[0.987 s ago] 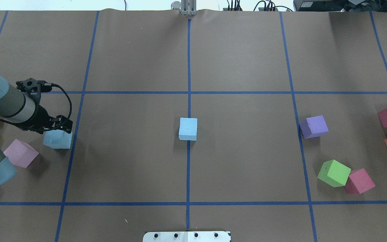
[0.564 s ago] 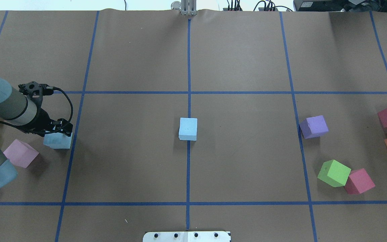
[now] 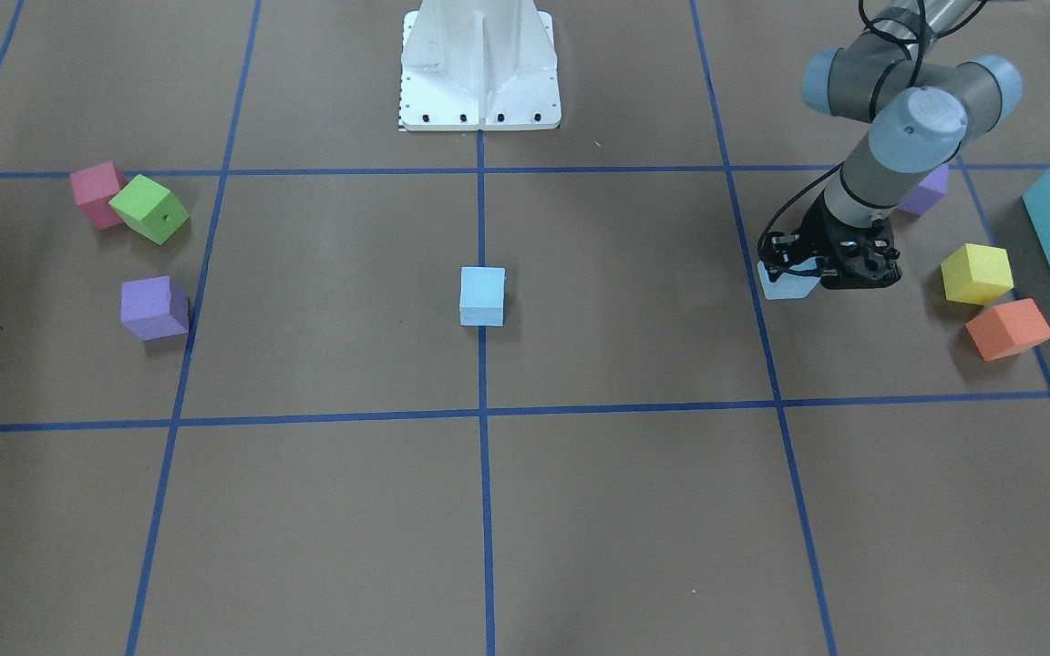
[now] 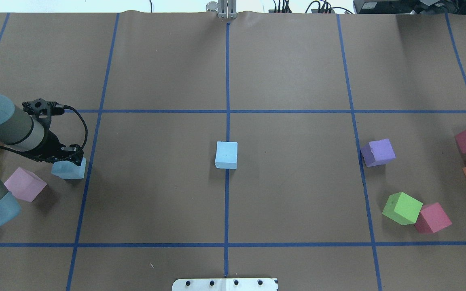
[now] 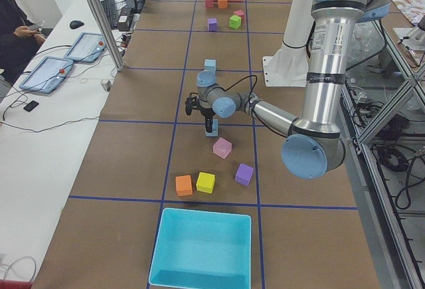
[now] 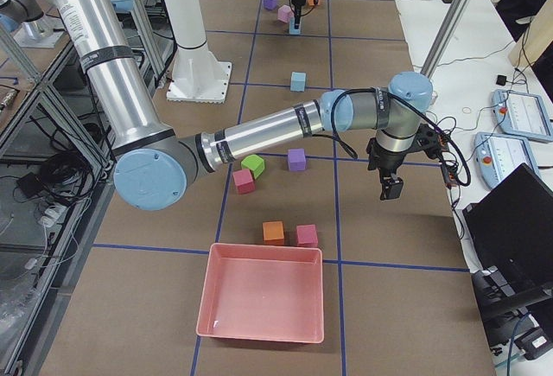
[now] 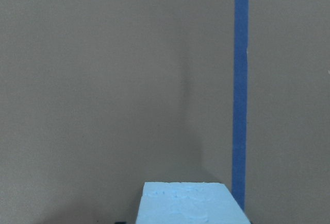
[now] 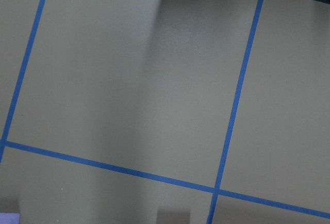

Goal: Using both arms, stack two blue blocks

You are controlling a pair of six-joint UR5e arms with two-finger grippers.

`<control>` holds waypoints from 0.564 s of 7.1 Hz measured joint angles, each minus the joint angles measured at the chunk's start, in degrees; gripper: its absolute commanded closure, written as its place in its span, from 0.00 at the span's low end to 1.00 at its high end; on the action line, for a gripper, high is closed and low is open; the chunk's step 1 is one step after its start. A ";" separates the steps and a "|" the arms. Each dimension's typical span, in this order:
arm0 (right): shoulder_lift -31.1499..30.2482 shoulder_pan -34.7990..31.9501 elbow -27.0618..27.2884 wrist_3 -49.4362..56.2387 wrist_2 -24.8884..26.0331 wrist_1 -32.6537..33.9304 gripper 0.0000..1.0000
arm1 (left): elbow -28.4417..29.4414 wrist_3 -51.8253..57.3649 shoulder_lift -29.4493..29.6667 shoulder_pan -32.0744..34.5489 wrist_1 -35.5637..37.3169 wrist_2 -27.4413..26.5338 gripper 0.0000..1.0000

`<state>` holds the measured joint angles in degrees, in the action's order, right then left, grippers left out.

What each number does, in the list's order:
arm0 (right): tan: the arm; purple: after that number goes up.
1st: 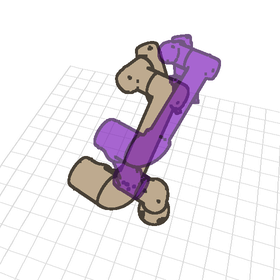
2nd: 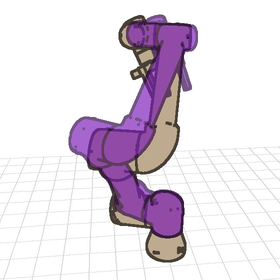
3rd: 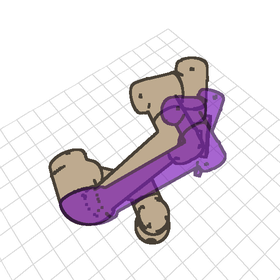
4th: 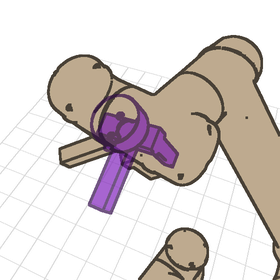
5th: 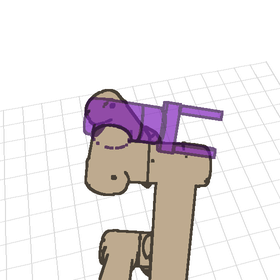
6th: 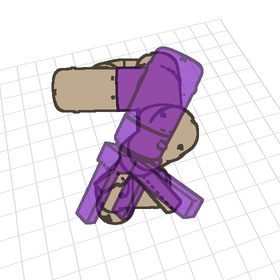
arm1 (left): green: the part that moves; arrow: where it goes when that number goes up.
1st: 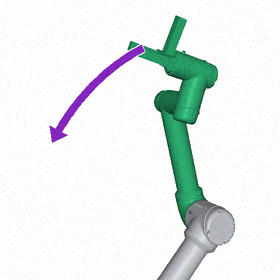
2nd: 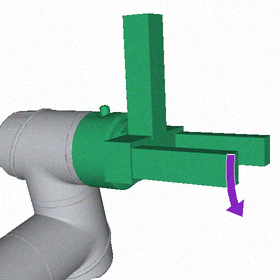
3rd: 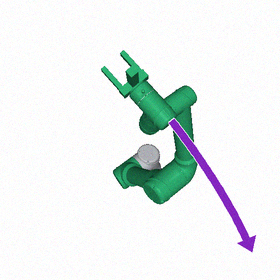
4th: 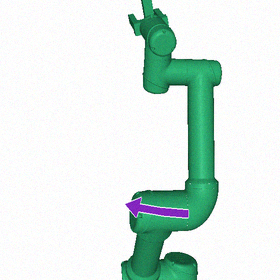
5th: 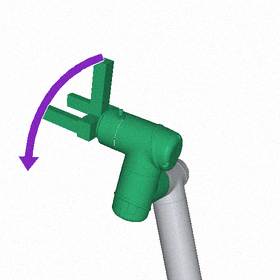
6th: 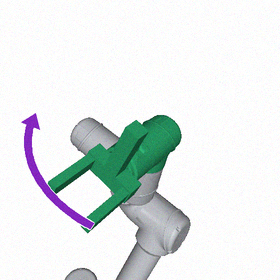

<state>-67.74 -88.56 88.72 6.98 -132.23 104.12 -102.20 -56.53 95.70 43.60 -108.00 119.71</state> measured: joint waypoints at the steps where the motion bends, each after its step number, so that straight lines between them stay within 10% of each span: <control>1: 0.02 -0.26 0.05 -0.02 -0.03 0.02 0.00 | -0.33 -0.21 0.06 0.01 0.03 0.13 0.53; 4: -0.15 -0.90 0.52 -0.03 -0.10 0.02 0.00 | -4.99 -0.41 4.22 0.26 8.80 2.78 0.53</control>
<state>-67.89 -89.46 89.25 6.94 -132.33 104.13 -107.19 -56.94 99.92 43.86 -99.19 122.49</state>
